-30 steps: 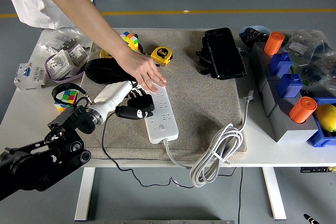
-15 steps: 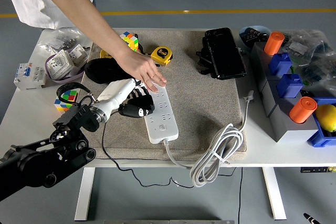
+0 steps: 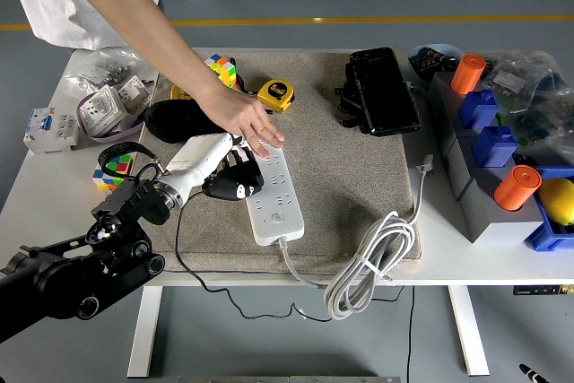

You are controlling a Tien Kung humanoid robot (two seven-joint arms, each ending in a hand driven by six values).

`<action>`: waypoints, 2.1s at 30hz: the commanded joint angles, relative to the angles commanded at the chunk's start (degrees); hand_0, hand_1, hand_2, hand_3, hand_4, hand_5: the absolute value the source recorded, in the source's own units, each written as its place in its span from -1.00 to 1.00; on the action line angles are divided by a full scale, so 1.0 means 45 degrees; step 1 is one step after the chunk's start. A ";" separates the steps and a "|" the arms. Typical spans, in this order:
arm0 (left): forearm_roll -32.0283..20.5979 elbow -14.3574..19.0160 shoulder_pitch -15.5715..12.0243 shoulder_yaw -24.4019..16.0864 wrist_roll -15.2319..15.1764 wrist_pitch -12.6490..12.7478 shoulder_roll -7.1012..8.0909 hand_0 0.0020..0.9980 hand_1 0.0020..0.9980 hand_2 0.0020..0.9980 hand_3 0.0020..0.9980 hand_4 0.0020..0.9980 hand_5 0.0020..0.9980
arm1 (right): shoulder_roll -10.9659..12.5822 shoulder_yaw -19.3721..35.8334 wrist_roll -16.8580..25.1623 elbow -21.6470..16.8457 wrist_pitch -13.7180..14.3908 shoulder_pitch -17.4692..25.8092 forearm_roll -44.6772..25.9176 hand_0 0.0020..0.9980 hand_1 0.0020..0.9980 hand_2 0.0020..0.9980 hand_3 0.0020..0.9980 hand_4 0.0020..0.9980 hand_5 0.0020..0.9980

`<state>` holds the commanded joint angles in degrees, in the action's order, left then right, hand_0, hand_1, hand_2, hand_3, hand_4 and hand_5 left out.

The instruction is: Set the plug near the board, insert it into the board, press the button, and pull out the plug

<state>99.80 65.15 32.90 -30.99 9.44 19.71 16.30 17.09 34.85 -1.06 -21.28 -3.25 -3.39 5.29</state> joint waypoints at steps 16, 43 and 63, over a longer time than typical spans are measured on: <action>-0.0187 0.0289 -0.0268 -0.0550 -0.1081 0.0627 0.0329 -0.56 -0.37 -0.34 -0.02 0.44 -0.87 | 0.0028 -0.0091 0.0057 -0.0026 0.0043 -0.0026 -0.0030 0.31 0.41 0.41 0.26 0.85 0.04; 0.0245 -0.0494 -0.1466 -0.1590 -0.1751 0.0828 0.1551 -0.48 -0.22 -0.14 0.07 0.46 -0.81 | -0.0052 0.0132 0.0058 -0.0028 0.0054 0.0070 0.0018 0.31 0.40 0.41 0.26 0.84 0.04; 0.0412 -0.0491 -0.1528 -0.1778 -0.1588 0.0429 0.1550 -0.31 -0.07 0.05 0.16 0.87 -0.45 | -0.0073 0.0268 0.0083 -0.0105 0.0066 0.0056 0.0049 0.31 0.40 0.41 0.25 0.84 0.03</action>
<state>101.65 62.94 26.02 -38.99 2.30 21.64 23.27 16.76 36.05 -0.68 -21.76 -2.96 -3.13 5.51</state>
